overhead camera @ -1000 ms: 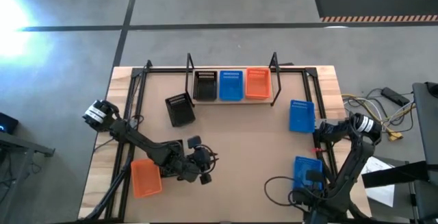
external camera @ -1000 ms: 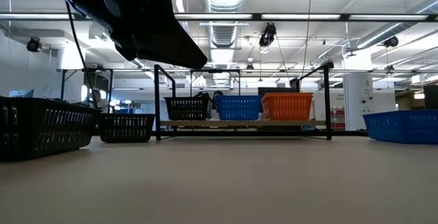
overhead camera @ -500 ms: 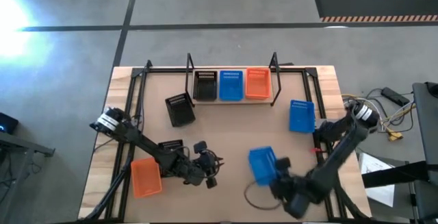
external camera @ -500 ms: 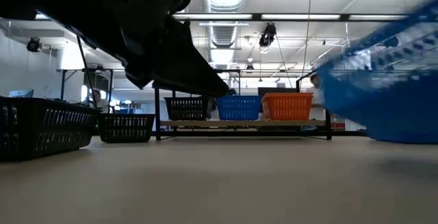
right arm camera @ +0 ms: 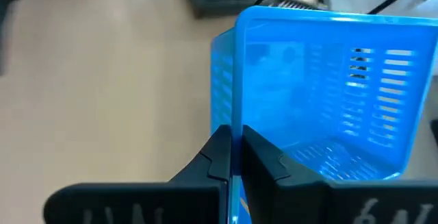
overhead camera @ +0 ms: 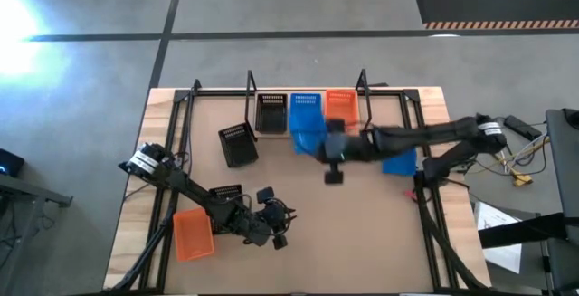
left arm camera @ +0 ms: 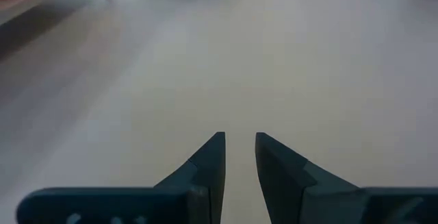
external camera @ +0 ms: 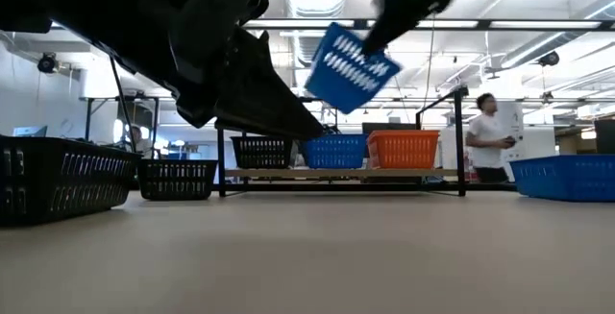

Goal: Stack baskets on shelf by color
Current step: Stack the bottom blue bin on the blue bin on the shelf, then stack the bottom black bin on the black bin on the shelf

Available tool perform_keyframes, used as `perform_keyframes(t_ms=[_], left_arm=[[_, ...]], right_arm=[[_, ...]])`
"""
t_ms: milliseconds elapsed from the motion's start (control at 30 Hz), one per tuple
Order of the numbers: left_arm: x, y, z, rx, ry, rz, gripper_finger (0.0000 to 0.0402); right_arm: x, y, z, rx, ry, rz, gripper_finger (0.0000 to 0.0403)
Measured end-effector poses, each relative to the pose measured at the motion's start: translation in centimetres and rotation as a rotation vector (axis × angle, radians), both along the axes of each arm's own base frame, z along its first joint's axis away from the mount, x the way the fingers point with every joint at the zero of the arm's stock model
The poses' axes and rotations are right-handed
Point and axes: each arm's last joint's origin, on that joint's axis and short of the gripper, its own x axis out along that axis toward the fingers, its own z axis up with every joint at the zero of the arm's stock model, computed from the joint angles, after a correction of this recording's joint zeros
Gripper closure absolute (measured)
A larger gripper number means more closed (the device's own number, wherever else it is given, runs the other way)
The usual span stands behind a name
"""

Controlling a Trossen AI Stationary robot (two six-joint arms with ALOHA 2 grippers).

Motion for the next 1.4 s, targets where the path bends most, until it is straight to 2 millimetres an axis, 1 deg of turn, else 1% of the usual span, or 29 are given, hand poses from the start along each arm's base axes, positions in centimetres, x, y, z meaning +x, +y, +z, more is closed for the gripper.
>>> perform_keyframes(t_ms=[100, 167, 233, 367, 467, 567, 733, 967, 1067, 1300, 1400], left_arm=[[0.0, 0.0, 0.0, -0.001, -0.001, 0.0, 0.0336], [0.0, 0.0, 0.0, -0.002, -0.001, 0.001, 0.0336], [0.0, 0.0, 0.0, -0.003, -0.002, 0.002, 0.0336], [0.0, 0.0, 0.0, -0.003, -0.002, 0.003, 0.0336], [0.0, 0.0, 0.0, -0.003, -0.002, 0.003, 0.0337], [0.0, 0.0, 0.0, -0.003, -0.002, 0.002, 0.0336], [0.0, 0.0, 0.0, -0.004, -0.004, 0.003, 0.0336], [0.0, 0.0, 0.0, -0.004, -0.004, 0.003, 0.0337], [0.0, 0.0, 0.0, -0.004, -0.004, 0.003, 0.0337], [0.0, 0.0, 0.0, -0.004, -0.004, 0.003, 0.0337], [0.0, 0.0, 0.0, -0.003, -0.002, 0.003, 0.0337]], right_arm=[[1.2, -3.8, -0.5, -0.029, 0.018, -0.044, 0.0391], [2.0, -5.8, -0.8, -0.05, 0.043, -0.079, 0.0391], [2.7, -7.1, -1.0, -0.06, 0.059, -0.101, 0.0391], [4.1, -8.7, -1.8, -0.046, 0.126, -0.129, 0.0391], [4.8, -9.2, -2.5, -0.032, 0.213, -0.146, 0.0391], [5.3, -9.3, -2.8, -0.016, 0.273, -0.165, 0.0391], [5.9, -9.5, -3.4, -0.007, 0.293, -0.174, 0.039], [5.9, -9.9, -3.4, 0.003, 0.284, -0.199, 0.0386], [5.8, -10.0, -3.4, 0.001, 0.286, -0.2, 0.0359], [5.8, -10.1, -3.3, -0.004, 0.286, -0.192, 0.026], [5.4, -10.0, -2.8, 0.007, 0.264, -0.212, 0.0235]])
